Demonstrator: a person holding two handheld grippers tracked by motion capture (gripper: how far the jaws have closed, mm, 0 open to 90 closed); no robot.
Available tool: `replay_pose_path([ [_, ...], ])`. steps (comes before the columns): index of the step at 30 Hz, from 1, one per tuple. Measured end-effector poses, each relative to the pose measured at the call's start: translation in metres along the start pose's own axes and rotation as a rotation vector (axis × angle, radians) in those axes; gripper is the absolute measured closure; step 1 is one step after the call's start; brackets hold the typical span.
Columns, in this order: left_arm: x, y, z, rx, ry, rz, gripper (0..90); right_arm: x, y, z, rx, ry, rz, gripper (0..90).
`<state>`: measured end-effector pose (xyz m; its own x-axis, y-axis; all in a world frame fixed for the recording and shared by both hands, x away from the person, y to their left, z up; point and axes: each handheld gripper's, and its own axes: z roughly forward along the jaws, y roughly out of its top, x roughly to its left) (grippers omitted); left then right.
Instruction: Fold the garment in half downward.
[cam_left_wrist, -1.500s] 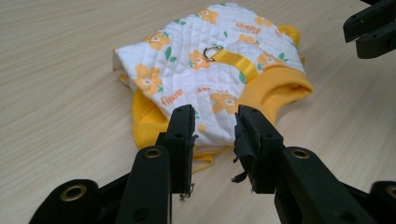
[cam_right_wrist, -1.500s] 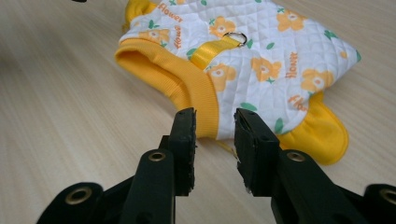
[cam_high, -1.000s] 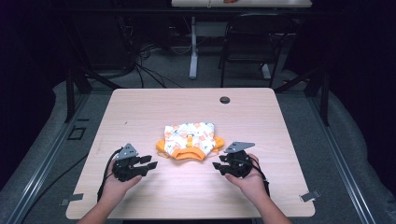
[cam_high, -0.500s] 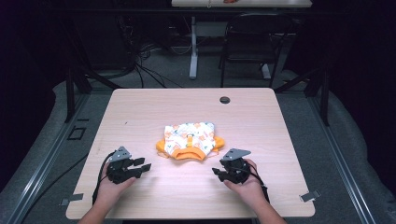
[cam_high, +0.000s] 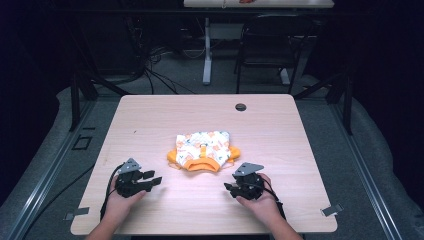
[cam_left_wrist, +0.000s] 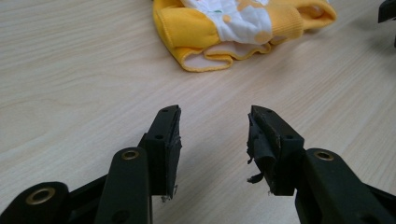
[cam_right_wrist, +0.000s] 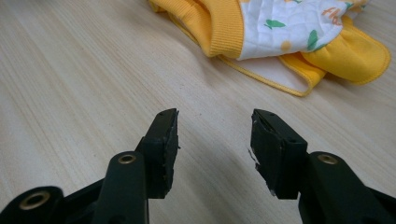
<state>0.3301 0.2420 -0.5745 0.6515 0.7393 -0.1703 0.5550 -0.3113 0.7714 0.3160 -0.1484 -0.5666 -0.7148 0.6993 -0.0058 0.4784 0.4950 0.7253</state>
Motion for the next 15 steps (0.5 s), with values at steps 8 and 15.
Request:
replay_pose_path([
  [8, -0.0036, 0.0006, 0.0027, 0.005, -0.012, 0.008, 52.6, 0.0018, -0.0004, 0.0032, 0.0, -0.005, 0.002, 50.3],
  [15, -0.0041, 0.001, 0.0029, 0.004, -0.002, 0.015, 51.4, 0.0008, -0.0005, 0.0041, 0.002, -0.006, -0.009, 50.0],
])
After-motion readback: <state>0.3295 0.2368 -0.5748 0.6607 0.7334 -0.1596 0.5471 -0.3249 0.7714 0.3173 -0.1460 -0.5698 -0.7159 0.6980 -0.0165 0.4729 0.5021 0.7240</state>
